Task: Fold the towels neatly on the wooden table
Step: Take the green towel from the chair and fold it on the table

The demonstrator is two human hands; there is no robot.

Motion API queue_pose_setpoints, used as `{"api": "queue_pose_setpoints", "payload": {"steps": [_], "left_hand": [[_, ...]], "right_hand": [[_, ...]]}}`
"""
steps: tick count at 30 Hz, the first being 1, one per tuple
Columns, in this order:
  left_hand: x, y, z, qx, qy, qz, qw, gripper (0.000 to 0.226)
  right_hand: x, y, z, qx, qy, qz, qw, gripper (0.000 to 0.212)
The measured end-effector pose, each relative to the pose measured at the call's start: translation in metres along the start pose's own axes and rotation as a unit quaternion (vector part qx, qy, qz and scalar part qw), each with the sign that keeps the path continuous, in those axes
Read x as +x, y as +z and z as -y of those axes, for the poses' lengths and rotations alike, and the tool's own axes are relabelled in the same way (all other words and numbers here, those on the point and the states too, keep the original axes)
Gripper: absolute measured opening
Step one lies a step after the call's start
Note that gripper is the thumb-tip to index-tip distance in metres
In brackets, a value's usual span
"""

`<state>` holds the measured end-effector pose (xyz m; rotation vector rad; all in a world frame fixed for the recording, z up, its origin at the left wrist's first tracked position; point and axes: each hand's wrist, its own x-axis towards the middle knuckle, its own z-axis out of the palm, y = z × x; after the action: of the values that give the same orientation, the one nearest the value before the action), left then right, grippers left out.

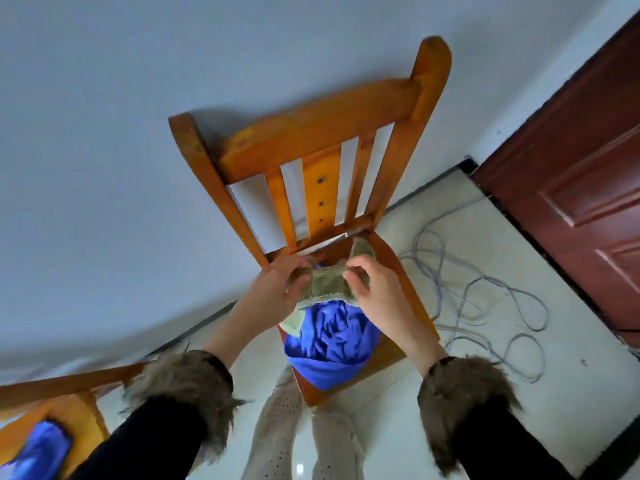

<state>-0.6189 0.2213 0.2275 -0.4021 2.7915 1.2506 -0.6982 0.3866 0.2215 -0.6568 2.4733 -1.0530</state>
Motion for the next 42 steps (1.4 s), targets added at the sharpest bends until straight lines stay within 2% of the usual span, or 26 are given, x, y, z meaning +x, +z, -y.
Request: {"api": "queue_pose_setpoints", "payload": {"steps": [3, 6, 8, 10, 12, 14, 17, 20, 22, 28, 31, 32, 34, 37, 40, 42], "left_hand": [[-0.027, -0.029, -0.038, -0.019, 0.014, -0.015, 1.000, 0.024], [-0.066, -0.045, -0.064, -0.015, -0.029, -0.040, 0.999, 0.063], [-0.093, -0.048, -0.075, 0.025, -0.048, -0.095, 0.994, 0.074], [-0.121, -0.057, -0.083, 0.047, -0.032, -0.187, 0.981, 0.056], [-0.151, -0.079, -0.090, 0.044, -0.001, -0.238, 0.970, 0.035], [-0.188, -0.107, -0.091, 0.017, -0.004, -0.252, 0.968, 0.022], [-0.258, -0.146, -0.089, 0.012, -0.060, -0.251, 0.966, 0.009], [-0.336, -0.167, -0.090, 0.020, -0.117, -0.230, 0.966, 0.010], [-0.387, -0.172, -0.091, 0.005, -0.145, -0.257, 0.955, 0.010], [-0.543, -0.175, -0.074, -0.041, -0.226, -0.412, 0.882, 0.017], [-0.616, -0.174, -0.068, -0.019, -0.267, -0.467, 0.843, 0.015], [-0.640, -0.174, -0.066, -0.009, -0.279, -0.485, 0.829, 0.016], [-0.687, -0.172, -0.063, 0.008, -0.305, -0.510, 0.804, 0.021], [-0.755, -0.167, -0.058, 0.019, -0.352, -0.541, 0.764, 0.010], [-0.817, -0.165, -0.052, 0.032, -0.388, -0.568, 0.725, 0.008], [-0.856, -0.164, -0.046, 0.042, -0.401, -0.577, 0.710, 0.008]], "right_hand": [[-0.004, -0.033, 0.037, 0.018, -0.050, 0.007, 0.999, 0.014], [-0.012, -0.058, 0.077, 0.014, -0.121, 0.049, 0.991, 0.016], [-0.020, -0.070, 0.105, 0.011, -0.160, 0.078, 0.984, 0.016], [-0.031, -0.076, 0.136, 0.003, -0.192, 0.110, 0.975, 0.014], [-0.045, -0.074, 0.165, 0.004, -0.224, 0.141, 0.964, 0.010], [-0.059, -0.065, 0.191, 0.008, -0.253, 0.180, 0.951, 0.006], [-0.090, -0.036, 0.229, 0.012, -0.295, 0.256, 0.920, 0.004], [-0.131, 0.004, 0.264, 0.006, -0.342, 0.337, 0.877, 0.012], [-0.163, 0.033, 0.287, 0.006, -0.362, 0.384, 0.849, 0.015], [-0.289, 0.115, 0.354, 0.048, -0.375, 0.499, 0.780, 0.023], [-0.355, 0.165, 0.375, 0.035, -0.417, 0.521, 0.744, 0.063], [-0.377, 0.183, 0.381, 0.027, -0.436, 0.517, 0.736, 0.068], [-0.421, 0.216, 0.391, 0.027, -0.483, 0.492, 0.724, 0.057], [-0.487, 0.261, 0.407, 0.061, -0.524, 0.464, 0.712, 0.018], [-0.547, 0.303, 0.428, 0.063, -0.560, 0.450, 0.693, 0.018], [-0.584, 0.329, 0.445, 0.061, -0.569, 0.475, 0.668, 0.027]]}}
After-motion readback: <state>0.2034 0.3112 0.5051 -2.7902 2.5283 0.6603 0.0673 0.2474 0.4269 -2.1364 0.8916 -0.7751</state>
